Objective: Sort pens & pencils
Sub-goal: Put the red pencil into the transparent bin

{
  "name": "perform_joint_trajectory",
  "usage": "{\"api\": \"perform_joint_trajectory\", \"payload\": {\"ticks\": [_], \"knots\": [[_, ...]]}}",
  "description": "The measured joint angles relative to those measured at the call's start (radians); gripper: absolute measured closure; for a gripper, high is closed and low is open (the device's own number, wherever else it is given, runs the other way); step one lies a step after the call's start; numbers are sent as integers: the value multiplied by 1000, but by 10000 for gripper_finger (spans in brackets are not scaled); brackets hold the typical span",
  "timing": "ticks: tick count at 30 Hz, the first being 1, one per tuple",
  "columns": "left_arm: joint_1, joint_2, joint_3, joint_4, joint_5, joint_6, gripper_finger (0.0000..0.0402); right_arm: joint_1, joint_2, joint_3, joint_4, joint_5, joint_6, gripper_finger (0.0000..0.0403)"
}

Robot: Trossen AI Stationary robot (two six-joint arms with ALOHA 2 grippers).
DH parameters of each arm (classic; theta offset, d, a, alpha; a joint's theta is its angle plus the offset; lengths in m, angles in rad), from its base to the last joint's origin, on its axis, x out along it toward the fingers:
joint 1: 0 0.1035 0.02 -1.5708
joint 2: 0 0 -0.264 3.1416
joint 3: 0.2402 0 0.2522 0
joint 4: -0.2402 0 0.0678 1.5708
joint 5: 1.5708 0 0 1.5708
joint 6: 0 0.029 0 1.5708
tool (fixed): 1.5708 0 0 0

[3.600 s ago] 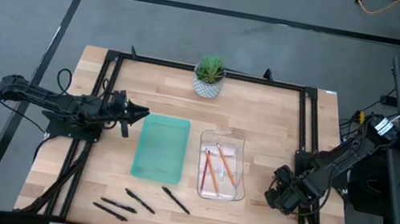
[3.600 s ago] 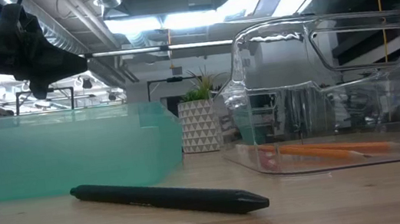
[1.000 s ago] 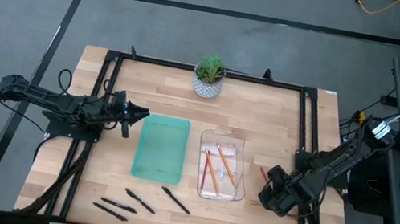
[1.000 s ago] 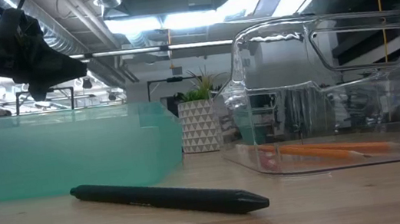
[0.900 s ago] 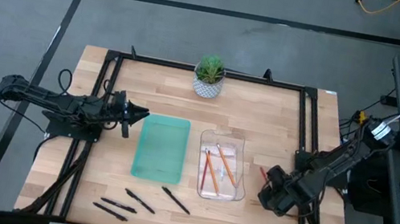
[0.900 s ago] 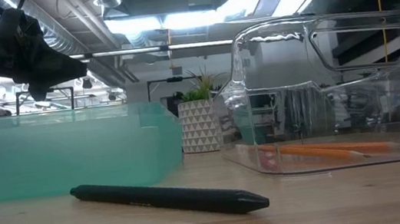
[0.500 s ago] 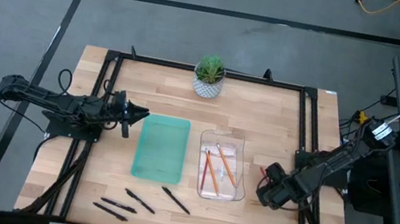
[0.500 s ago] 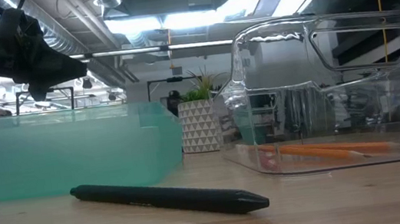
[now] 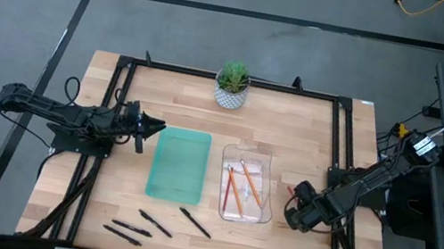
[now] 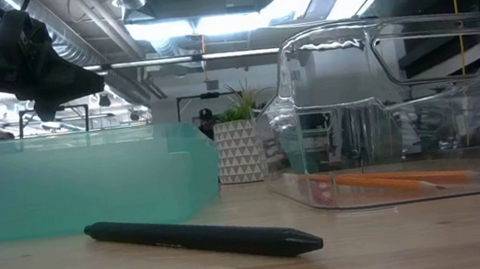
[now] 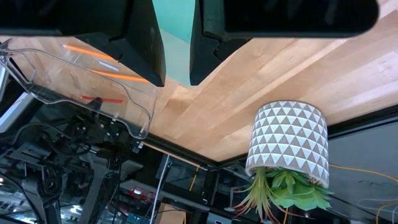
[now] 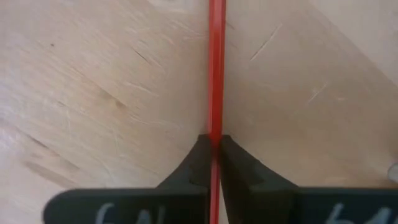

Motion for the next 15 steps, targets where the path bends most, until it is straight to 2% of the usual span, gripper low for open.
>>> {"api": "perform_joint_trajectory", "payload": {"ticks": [5,9,15], "knots": [[0,0,0,0,0,0,333,1,-36,12,-22,42,2,391],[0,0,0,0,0,0,333,-1,-82,51,-117,149,3,392],[0,0,0,3,0,2,333,3,-143,82,-163,204,-5,402]]}}
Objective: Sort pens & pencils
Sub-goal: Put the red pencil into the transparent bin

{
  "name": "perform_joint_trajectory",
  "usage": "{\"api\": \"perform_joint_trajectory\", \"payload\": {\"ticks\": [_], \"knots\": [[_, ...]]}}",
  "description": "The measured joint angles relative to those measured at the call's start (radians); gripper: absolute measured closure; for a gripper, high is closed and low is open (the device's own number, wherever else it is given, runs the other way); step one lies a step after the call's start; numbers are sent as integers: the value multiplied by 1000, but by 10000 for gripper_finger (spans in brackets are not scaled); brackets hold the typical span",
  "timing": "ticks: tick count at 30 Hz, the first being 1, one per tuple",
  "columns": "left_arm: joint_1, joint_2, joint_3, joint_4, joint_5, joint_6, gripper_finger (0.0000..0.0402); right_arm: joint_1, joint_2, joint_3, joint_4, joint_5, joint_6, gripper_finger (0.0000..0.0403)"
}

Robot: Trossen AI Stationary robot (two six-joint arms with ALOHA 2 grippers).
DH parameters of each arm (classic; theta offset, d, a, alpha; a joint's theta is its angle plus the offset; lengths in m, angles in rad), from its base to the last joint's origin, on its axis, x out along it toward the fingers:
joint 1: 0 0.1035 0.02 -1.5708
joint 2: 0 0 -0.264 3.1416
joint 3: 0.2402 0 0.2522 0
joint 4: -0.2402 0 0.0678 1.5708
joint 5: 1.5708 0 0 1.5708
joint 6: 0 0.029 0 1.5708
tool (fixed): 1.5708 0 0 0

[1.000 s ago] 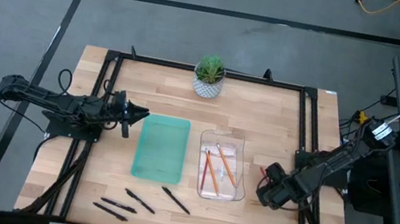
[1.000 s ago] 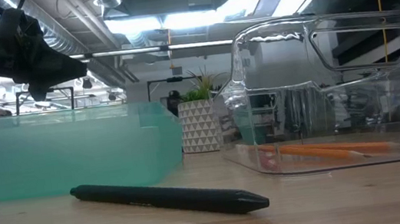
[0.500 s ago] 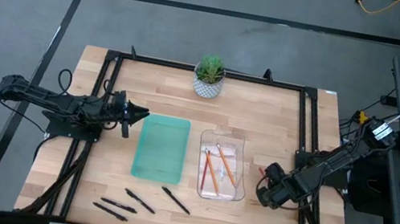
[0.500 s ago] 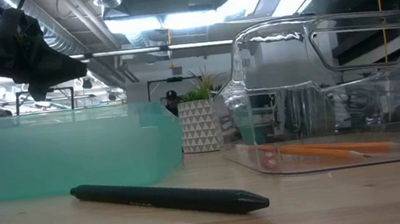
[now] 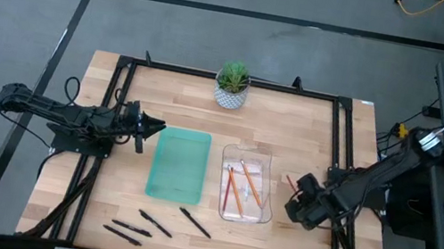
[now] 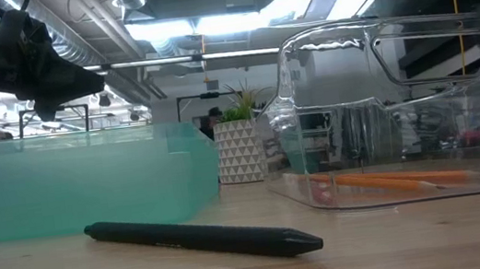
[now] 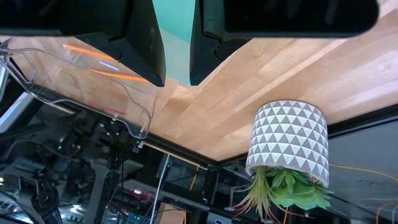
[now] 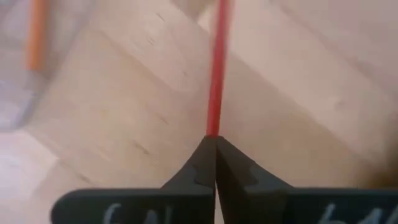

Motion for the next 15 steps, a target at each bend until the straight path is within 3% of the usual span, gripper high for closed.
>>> {"api": "perform_joint_trajectory", "payload": {"ticks": [15], "knots": [[0,0,0,-2,0,-3,333,0,-71,39,-85,84,19,402]]}}
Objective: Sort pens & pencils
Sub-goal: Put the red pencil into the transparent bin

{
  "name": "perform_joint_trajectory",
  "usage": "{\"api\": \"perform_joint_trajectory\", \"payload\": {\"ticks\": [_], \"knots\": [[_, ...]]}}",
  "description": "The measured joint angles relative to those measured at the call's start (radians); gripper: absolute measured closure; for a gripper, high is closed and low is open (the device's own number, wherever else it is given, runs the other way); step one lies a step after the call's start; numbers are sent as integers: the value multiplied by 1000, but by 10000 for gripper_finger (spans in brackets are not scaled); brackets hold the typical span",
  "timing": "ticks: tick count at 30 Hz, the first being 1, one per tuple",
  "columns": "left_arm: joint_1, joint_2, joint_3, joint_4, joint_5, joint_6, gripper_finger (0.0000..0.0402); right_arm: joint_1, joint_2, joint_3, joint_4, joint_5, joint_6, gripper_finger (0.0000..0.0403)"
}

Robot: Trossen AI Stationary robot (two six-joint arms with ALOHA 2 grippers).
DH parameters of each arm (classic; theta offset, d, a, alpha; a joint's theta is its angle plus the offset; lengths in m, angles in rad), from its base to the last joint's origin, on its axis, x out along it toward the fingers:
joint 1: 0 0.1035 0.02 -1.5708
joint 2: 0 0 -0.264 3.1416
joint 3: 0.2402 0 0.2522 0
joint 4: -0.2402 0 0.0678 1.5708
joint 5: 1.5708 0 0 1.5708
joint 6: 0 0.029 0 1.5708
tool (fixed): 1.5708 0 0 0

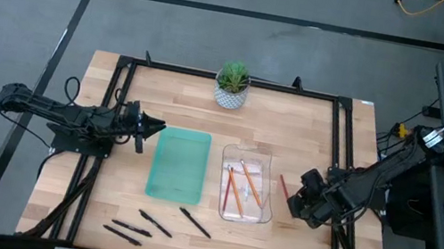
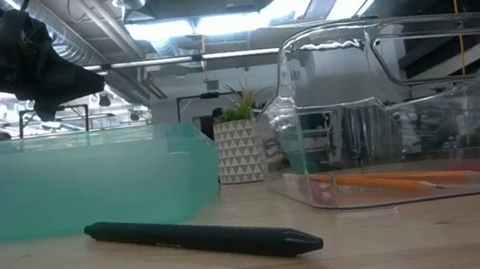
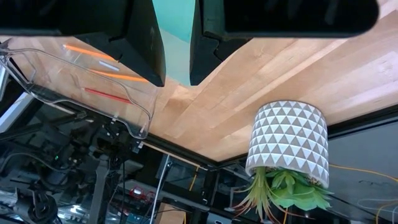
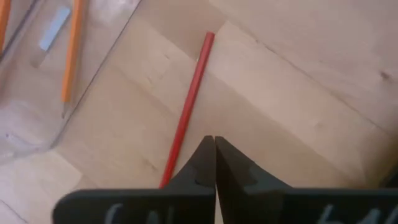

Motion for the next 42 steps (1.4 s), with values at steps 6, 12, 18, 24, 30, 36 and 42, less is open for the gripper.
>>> {"api": "perform_joint_trajectory", "payload": {"ticks": [6,12,18,24,30,36,42], "knots": [[0,0,0,0,0,1,333,-1,1,0,7,25,0,372],[0,0,0,0,0,-2,333,-1,3,-26,129,4,-4,285],[0,0,0,0,0,-3,333,-1,61,-69,210,-12,-7,190],[0,0,0,0,0,-3,333,-3,172,-71,283,-60,-82,167],[0,0,0,0,0,-4,333,-3,266,-70,335,-61,-59,179],[0,0,0,0,0,-4,333,-3,325,-61,298,-95,-60,189],[0,0,0,0,0,-4,333,-4,269,-69,229,-154,-104,189]]}}
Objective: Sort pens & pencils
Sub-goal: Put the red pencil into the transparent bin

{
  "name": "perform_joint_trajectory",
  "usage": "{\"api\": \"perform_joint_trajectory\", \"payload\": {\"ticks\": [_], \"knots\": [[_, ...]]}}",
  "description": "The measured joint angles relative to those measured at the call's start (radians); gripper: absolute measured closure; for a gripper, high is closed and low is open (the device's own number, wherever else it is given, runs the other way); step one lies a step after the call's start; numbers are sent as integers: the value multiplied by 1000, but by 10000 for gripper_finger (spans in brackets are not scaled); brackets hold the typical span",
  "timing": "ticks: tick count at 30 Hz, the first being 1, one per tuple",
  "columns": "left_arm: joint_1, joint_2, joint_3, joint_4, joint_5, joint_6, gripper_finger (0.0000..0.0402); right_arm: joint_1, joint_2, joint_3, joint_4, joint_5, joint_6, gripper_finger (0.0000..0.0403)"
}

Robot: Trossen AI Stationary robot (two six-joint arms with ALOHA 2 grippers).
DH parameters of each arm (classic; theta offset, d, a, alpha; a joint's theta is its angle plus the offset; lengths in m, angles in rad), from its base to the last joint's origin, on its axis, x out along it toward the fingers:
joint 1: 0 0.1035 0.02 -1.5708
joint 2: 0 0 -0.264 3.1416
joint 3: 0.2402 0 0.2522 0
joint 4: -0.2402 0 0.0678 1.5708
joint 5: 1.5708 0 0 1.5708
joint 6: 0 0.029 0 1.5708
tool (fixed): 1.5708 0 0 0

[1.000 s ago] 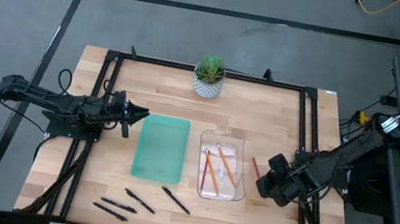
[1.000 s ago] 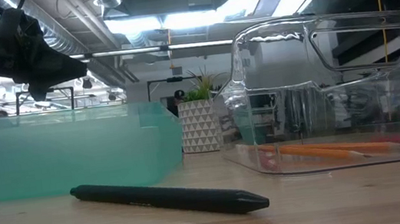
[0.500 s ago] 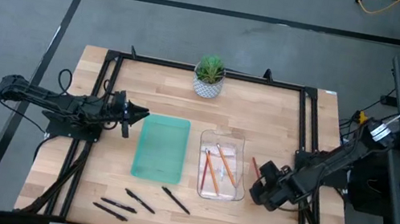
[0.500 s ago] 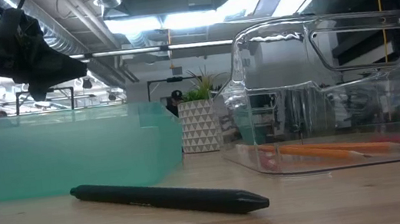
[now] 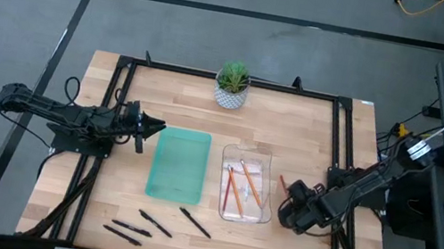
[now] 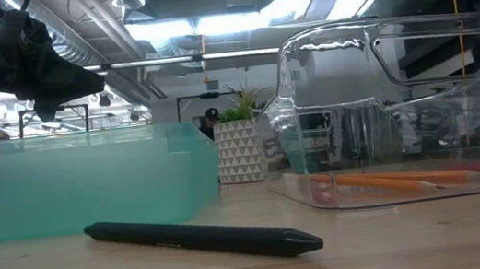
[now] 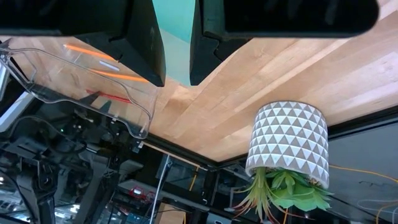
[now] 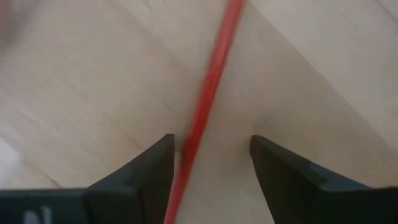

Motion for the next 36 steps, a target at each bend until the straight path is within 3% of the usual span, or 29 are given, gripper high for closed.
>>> {"api": "perform_joint_trajectory", "payload": {"ticks": [8,19,36], "knots": [[0,0,0,0,0,0,333,1,-27,-2,-59,-58,-27,189],[0,0,0,0,0,0,333,-40,-4,11,-10,42,-81,189],[0,0,0,-1,0,0,333,-151,31,16,3,-114,-135,224]]}}
